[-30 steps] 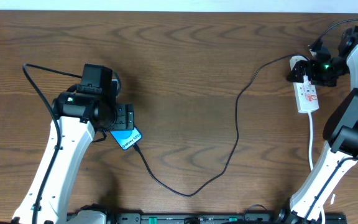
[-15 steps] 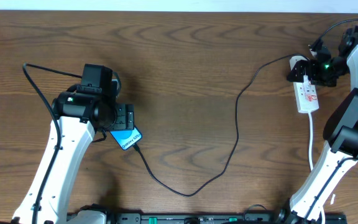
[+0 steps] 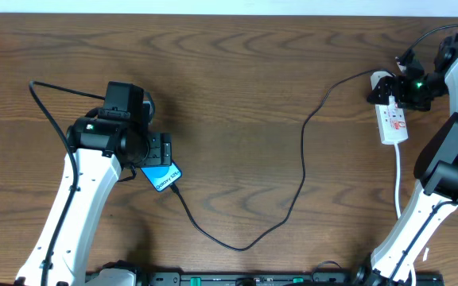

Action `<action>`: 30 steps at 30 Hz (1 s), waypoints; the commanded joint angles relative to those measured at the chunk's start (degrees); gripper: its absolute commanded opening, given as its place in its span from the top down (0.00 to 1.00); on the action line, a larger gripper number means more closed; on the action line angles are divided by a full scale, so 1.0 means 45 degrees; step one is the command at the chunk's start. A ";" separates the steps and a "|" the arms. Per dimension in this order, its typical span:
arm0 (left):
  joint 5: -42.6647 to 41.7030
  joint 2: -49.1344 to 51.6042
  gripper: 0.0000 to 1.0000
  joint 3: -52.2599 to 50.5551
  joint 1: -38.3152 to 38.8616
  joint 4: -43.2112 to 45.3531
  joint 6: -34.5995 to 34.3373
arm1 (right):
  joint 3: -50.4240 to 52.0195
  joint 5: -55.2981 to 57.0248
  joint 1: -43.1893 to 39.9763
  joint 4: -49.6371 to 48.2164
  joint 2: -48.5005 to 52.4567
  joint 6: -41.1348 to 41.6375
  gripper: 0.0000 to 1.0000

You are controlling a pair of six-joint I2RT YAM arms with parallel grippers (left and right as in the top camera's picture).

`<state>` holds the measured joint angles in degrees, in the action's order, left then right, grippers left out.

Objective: Plug charger to phone and switch on socket

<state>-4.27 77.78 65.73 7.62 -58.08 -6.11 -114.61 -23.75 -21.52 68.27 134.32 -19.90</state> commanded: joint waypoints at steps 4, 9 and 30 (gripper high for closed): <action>0.0155 -0.0151 0.12 0.0160 0.0029 -0.0029 0.0107 | 0.0092 -0.2769 0.0544 0.0189 0.0384 0.0034 0.01; 0.0155 -0.0151 0.12 0.0160 0.0029 -0.0029 0.0107 | 0.0097 -0.2866 0.0554 0.0165 0.0384 0.0034 0.01; 0.0151 -0.0151 0.12 0.0160 0.0029 -0.0029 0.0107 | 0.1520 -0.3983 0.0544 -0.0680 0.0384 0.0044 0.01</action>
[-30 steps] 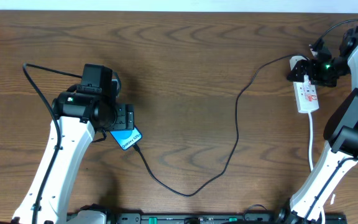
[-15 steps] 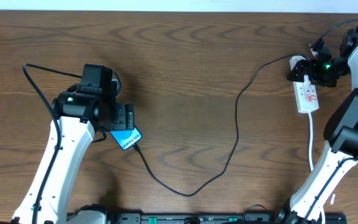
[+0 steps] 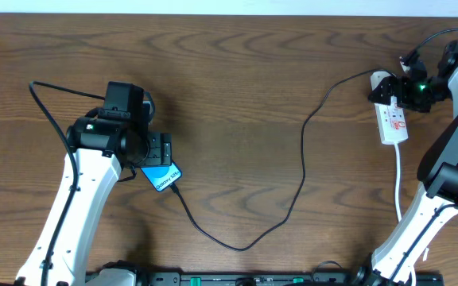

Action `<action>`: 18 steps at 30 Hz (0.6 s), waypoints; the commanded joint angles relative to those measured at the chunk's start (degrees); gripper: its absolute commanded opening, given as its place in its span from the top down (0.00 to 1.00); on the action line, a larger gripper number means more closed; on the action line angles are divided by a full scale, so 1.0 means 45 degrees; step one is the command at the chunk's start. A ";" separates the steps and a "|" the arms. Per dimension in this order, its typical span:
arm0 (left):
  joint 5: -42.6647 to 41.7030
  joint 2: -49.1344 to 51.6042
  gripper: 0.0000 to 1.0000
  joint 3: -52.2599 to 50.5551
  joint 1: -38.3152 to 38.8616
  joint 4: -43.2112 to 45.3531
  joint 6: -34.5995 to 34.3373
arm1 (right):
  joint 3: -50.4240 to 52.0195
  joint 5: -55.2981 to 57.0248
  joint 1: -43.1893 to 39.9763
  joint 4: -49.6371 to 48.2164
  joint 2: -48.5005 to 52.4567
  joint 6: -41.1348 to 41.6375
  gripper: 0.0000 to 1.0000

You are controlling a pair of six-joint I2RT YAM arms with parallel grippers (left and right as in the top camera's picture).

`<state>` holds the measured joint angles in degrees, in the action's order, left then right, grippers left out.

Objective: Plug charger to phone and switch on socket

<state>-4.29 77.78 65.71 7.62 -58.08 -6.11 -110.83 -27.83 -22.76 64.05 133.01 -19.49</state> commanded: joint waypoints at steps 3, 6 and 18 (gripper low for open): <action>0.0160 -0.0151 0.12 0.0165 0.0029 -0.0029 0.0107 | 0.0675 -0.2181 0.0797 0.0277 0.0675 0.0554 0.01; 0.0160 -0.0151 0.12 0.0165 0.0029 -0.0034 0.0107 | 0.0675 -0.1049 0.0743 0.0287 0.0661 0.1331 0.01; 0.0155 -0.0151 0.12 0.0165 0.0029 -0.0029 0.0107 | 0.0253 0.1501 0.0136 0.0262 0.0389 0.3857 0.01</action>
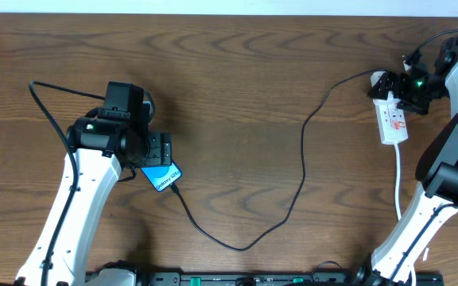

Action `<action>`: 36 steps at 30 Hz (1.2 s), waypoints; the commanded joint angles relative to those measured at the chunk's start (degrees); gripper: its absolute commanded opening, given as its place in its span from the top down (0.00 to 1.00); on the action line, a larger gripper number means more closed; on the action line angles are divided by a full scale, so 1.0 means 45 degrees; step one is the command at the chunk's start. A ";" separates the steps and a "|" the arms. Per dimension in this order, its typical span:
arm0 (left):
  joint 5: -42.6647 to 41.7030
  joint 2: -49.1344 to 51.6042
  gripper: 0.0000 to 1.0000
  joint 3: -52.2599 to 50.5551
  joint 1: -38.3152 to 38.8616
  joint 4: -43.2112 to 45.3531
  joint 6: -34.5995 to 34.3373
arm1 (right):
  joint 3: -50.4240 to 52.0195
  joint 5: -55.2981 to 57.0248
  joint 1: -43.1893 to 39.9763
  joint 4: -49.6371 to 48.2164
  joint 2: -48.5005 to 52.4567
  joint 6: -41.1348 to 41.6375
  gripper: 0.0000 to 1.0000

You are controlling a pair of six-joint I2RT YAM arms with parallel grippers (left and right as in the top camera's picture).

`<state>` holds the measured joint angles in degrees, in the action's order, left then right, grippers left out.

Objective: Plug charger to phone and switch on socket
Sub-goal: 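Lift the right gripper up and away from the power strip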

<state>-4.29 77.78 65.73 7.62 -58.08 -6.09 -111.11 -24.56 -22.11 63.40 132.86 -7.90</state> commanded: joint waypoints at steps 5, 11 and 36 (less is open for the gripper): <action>0.0155 -0.0151 0.12 0.0160 0.0029 -0.0029 0.0102 | 0.0272 0.0913 -0.0165 0.0413 -0.0141 0.1282 0.01; 0.0160 -0.0151 0.12 0.0160 0.0029 -0.0029 0.0102 | 0.0277 0.1598 -0.0170 0.0588 -0.1326 0.1273 0.01; 0.0160 -0.0151 0.12 0.0160 0.0029 -0.0029 0.0102 | 0.0272 0.2565 -0.0170 0.2613 -0.6562 0.1268 0.01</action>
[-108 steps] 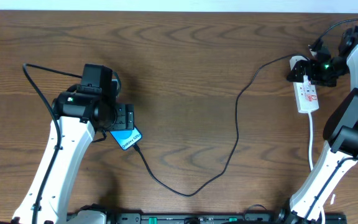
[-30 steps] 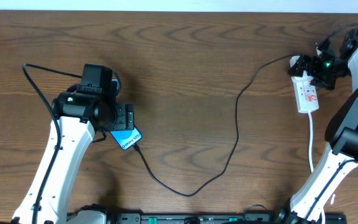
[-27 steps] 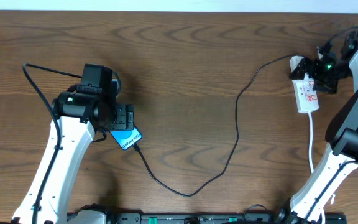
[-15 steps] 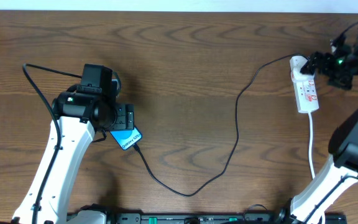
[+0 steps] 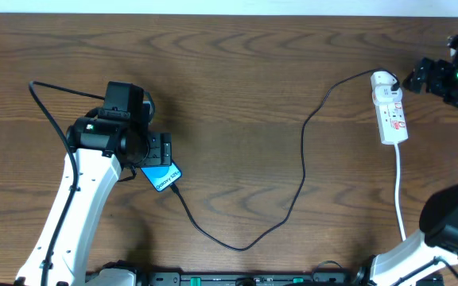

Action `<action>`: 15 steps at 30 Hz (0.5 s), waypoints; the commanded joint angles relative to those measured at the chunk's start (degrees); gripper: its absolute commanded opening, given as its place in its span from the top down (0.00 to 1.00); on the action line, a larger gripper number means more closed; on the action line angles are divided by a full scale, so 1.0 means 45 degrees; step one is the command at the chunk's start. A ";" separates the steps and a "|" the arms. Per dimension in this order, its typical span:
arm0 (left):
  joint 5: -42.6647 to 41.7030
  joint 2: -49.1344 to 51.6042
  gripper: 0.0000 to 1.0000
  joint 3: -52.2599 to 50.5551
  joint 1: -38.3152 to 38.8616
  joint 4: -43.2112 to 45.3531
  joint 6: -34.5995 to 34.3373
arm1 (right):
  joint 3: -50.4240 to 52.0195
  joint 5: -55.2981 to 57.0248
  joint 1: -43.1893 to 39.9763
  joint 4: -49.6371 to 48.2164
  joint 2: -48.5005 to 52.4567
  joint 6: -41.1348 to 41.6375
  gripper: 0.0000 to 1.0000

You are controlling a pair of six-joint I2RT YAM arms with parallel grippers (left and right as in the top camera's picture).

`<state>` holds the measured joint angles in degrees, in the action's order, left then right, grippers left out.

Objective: Plug charger to phone and switch on socket
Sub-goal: 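Lift the right gripper up and away from the power strip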

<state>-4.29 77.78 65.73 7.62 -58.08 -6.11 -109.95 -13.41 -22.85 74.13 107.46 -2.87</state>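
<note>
The blue phone [image 5: 163, 177] lies on the table at the left, its upper end under my left gripper [image 5: 160, 151], which looks shut on it. A black charger cable [image 5: 304, 163] runs from the phone's lower right corner in a loop to the white plug [image 5: 382, 79] at the top of the white power strip [image 5: 392, 119] on the right. My right gripper [image 5: 414, 79] hangs just right of the strip's top end, apart from it. Its fingers are a single dark shape, so open or shut is unclear.
The strip's white lead [image 5: 398, 187] runs down the right side toward the front edge. A black arm cable [image 5: 54, 119] curves left of the left arm. The right arm's base [image 5: 452, 222] stands at the lower right.
My right gripper was over the top end of the power strip beside the plug; it is now to the right, off the strip. The left arm, phone and cable are unchanged.
Throughout, my left gripper stayed on the phone with the cable plugged into it. My right gripper sat over the strip's top end at all three earlier moments, shifting slightly. Now it is clear of the strip to the right.
</note>
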 commanded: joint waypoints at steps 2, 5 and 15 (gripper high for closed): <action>0.0160 -0.0151 0.12 0.0160 0.0029 -0.0029 0.0107 | 0.0019 0.0092 -0.0005 0.0423 -0.1341 0.0151 0.01; 0.0160 -0.0151 0.12 0.0160 0.0029 -0.0029 0.0107 | 0.0015 0.0092 -0.0005 0.0622 -0.1846 0.0155 0.01; 0.0160 -0.0151 0.12 0.0160 0.0029 -0.0029 0.0107 | 0.0019 -0.0612 -0.0010 0.1384 -0.2550 0.0151 0.01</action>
<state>-4.29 77.78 65.71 7.62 -58.08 -6.11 -109.95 -14.41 -22.85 79.50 96.71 -2.87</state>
